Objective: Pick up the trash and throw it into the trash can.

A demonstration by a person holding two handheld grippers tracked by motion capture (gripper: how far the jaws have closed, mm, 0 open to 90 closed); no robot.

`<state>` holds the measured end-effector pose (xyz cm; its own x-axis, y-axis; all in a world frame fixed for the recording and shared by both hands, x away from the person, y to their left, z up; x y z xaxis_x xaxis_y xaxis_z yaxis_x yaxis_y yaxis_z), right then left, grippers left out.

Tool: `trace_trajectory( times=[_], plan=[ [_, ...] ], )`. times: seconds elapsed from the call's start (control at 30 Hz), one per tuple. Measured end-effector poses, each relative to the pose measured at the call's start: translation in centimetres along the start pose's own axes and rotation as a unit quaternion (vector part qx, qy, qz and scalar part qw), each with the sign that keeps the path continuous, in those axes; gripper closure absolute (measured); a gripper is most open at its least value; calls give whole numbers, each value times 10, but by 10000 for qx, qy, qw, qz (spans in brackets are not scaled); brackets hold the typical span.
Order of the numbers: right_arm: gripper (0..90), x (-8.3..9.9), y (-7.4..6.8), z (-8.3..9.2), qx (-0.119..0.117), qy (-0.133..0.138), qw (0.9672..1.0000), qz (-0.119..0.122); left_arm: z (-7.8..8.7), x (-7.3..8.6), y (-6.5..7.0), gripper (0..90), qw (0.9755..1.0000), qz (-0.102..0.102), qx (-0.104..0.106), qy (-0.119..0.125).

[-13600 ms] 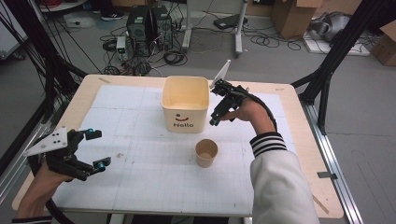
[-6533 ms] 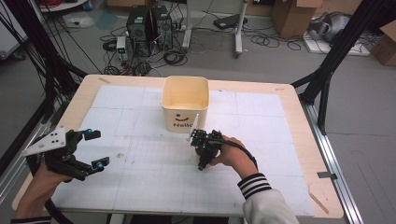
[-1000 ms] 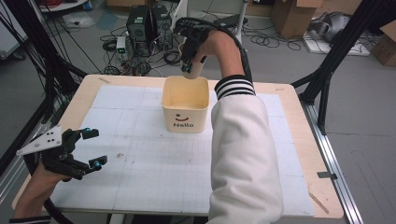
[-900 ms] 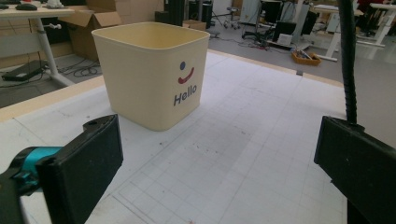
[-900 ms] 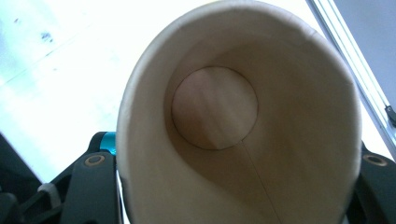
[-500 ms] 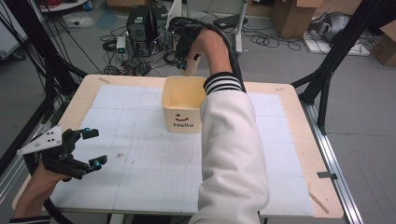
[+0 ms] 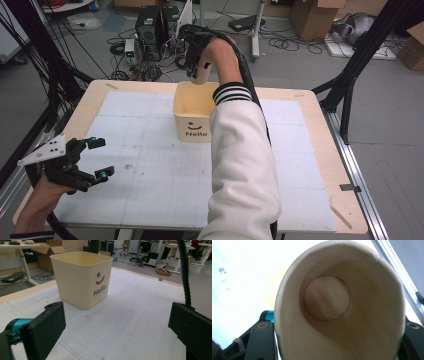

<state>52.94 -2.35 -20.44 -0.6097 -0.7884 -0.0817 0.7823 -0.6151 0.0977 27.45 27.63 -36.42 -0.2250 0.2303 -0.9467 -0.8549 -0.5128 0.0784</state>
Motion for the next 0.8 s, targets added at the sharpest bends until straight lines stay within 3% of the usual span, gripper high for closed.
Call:
trace_trajectory(
  times=[0.8],
  plan=[
    [347,-2,-2,-59,-194,-267,9995,-9,0,1,-1,17,10000,22,1,-2]
  ],
)
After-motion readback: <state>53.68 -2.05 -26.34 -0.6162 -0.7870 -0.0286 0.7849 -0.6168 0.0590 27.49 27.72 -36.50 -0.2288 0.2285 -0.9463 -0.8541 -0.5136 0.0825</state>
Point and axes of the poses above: each handheld gripper's, and its own axes: z roughly backward along the jaws, x roughly out of its underside, y roughly to its right, the point moved 3 cm from there along -z, roughly forward along the jaws, and after that the axes turned 7 degrees about -y, right-handed, at the moved point
